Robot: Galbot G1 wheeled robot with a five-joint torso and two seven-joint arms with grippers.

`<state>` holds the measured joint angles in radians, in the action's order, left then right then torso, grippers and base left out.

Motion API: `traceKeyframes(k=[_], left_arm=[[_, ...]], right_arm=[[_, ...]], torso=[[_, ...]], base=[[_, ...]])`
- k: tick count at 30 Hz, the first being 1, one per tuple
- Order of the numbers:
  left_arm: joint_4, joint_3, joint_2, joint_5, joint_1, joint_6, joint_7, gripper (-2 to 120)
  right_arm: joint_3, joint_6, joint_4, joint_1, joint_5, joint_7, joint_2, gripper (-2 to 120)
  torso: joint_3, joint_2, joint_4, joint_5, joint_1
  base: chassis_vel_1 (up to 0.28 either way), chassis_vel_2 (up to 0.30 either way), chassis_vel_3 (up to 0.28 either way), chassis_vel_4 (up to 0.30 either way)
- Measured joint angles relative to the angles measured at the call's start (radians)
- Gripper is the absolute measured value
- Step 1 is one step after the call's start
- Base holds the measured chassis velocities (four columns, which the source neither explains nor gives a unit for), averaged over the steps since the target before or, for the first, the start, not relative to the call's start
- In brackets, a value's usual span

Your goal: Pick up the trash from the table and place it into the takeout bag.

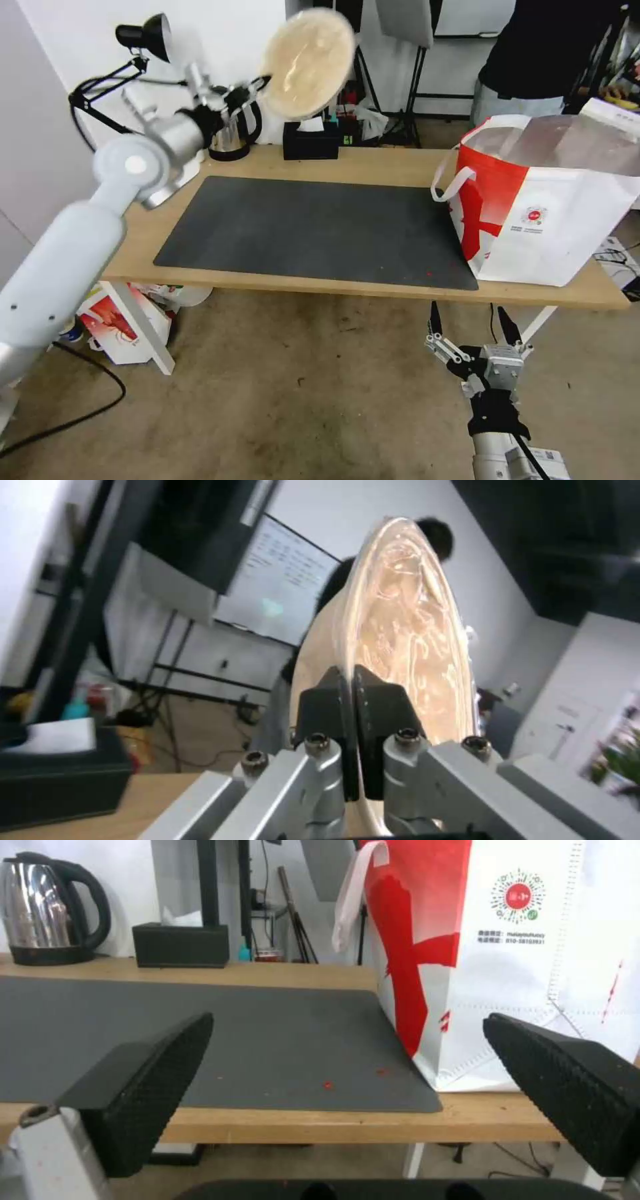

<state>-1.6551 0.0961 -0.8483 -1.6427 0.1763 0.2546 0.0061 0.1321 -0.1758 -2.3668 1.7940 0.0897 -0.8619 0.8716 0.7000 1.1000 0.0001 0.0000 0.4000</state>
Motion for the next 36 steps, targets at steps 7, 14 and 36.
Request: traceKeyframes(k=[7,14,36], left_arm=[[0.110,0.155,-0.075,-0.010,-0.168,-0.032,0.037,0],[0.201,0.270,-0.186,-0.023,-0.285,-0.060,0.052,0],[0.534,0.603,-0.482,-0.030,-0.456,-0.128,0.164,0]], right_arm=[[0.000,0.000,0.000,0.000,0.000,0.000,0.000,100],[0.000,0.000,0.000,0.000,0.000,0.000,0.000,100],[0.000,0.000,0.000,0.000,0.000,0.000,0.000,100]], torso=[[0.000,0.000,-0.0002,0.0001,0.000],[0.000,0.000,-0.0002,0.0004,0.000],[0.000,0.000,-0.0001,0.0001,0.000]], base=[[0.000,0.000,0.000,0.000],[0.000,0.000,0.000,0.000],[0.000,0.000,0.000,0.000]])
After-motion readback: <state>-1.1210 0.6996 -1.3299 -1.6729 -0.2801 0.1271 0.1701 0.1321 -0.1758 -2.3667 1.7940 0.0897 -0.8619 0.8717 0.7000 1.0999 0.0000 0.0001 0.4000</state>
